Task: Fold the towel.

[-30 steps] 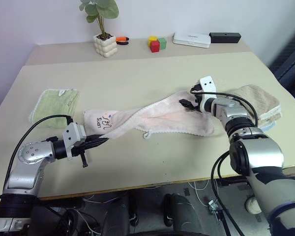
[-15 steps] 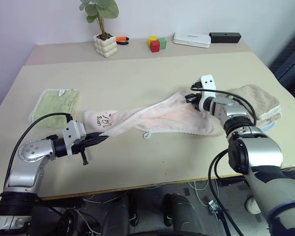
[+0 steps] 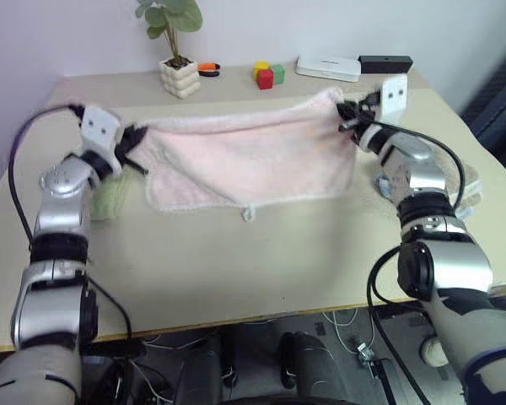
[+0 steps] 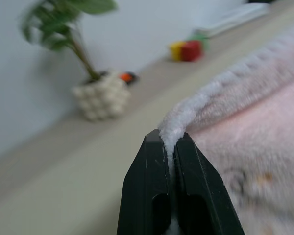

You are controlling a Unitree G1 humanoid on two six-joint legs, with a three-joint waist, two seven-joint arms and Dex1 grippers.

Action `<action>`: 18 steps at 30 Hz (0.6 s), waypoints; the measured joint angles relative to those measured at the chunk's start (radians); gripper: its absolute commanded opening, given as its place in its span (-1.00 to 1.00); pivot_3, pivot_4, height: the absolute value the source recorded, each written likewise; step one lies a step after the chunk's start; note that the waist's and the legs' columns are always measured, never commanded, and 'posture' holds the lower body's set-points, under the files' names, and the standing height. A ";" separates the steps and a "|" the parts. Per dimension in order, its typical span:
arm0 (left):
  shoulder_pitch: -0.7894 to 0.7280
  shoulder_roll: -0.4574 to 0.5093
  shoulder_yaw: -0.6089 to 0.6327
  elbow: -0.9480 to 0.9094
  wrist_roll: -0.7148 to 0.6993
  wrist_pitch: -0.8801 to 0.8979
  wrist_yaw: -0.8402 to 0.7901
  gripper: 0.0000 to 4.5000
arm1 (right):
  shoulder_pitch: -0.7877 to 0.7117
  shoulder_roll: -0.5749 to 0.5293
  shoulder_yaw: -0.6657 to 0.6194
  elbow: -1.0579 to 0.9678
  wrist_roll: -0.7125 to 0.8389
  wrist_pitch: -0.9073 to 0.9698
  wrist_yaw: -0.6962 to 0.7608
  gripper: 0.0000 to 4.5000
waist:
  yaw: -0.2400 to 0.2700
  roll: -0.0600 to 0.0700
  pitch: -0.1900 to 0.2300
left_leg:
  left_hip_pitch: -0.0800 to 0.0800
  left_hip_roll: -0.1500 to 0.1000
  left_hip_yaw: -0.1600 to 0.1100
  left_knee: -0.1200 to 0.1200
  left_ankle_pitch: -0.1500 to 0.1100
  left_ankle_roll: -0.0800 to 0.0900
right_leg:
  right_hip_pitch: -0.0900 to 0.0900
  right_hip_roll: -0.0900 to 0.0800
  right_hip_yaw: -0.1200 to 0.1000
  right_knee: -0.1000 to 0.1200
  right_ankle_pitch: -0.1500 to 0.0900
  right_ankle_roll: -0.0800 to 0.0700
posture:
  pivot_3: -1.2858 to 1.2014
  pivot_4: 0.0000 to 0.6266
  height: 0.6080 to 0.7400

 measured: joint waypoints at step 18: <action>0.187 0.063 -0.025 0.112 -0.076 -0.371 -0.543 -1.00 | 0.676 0.038 0.134 -0.665 0.064 -0.082 0.188 -0.99 | 0.002 0.000 0.000 | 0.009 0.001 0.001 -0.002 -0.001 0.000 | 0.005 -0.001 0.003 0.001 -0.003 0.002 | 0.03 -0.52 1.00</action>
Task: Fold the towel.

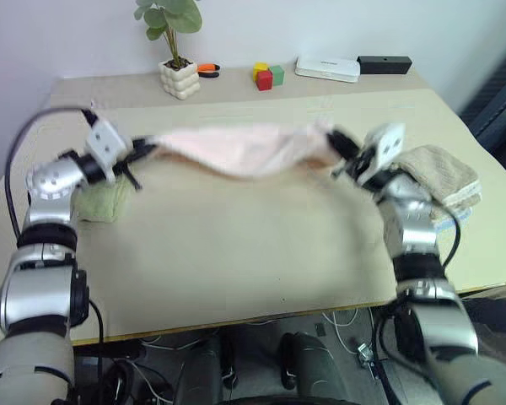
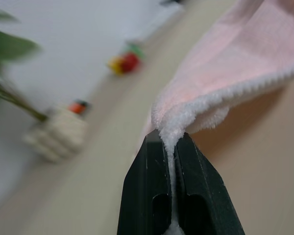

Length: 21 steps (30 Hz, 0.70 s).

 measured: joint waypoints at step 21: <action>0.152 0.001 0.017 -0.318 -0.095 0.164 -0.127 -1.00 | 0.145 -0.347 0.124 -0.258 -0.110 0.006 0.285 0.96 | 0.006 -0.001 -0.001 | 0.000 0.000 -0.003 0.003 -0.002 0.003 | 0.001 -0.001 0.000 0.000 0.001 -0.001 | 0.03 -0.52 1.00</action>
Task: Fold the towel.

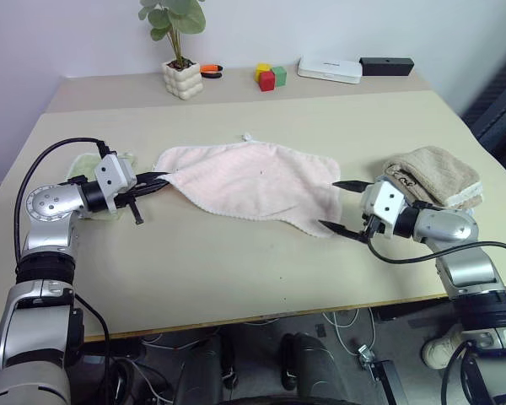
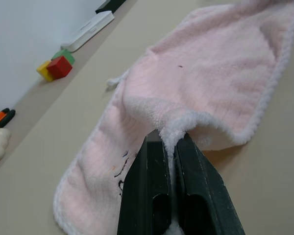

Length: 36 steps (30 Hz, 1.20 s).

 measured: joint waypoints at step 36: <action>0.071 0.052 0.001 -0.079 -0.017 0.054 -0.027 -1.00 | -0.070 -0.048 0.165 0.037 -0.163 0.121 0.032 -0.98 | 0.008 -0.003 -0.002 | 0.004 0.001 -0.001 0.000 -0.001 0.001 | 0.003 -0.002 0.000 -0.001 -0.001 -0.001 | 0.03 -0.52 1.00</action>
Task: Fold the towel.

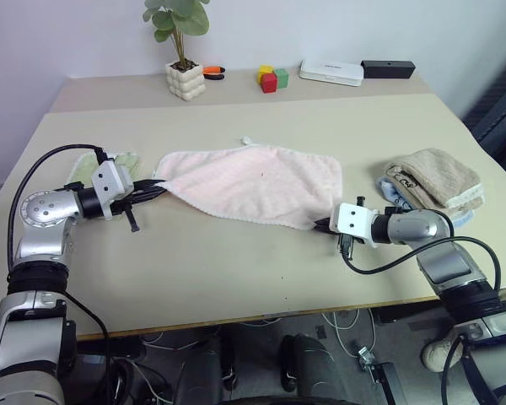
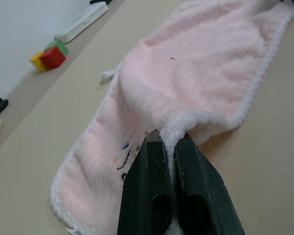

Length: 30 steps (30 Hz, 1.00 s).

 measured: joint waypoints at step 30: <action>0.454 0.214 -0.045 -0.489 -0.215 0.279 -0.349 -1.00 | 0.388 -0.331 -0.285 -0.232 0.356 0.068 0.371 -0.98 | 0.019 0.002 0.001 | -0.001 -0.001 0.001 -0.001 -0.007 0.005 | -0.007 -0.008 -0.001 -0.003 -0.003 -0.005 | 0.03 -0.52 1.00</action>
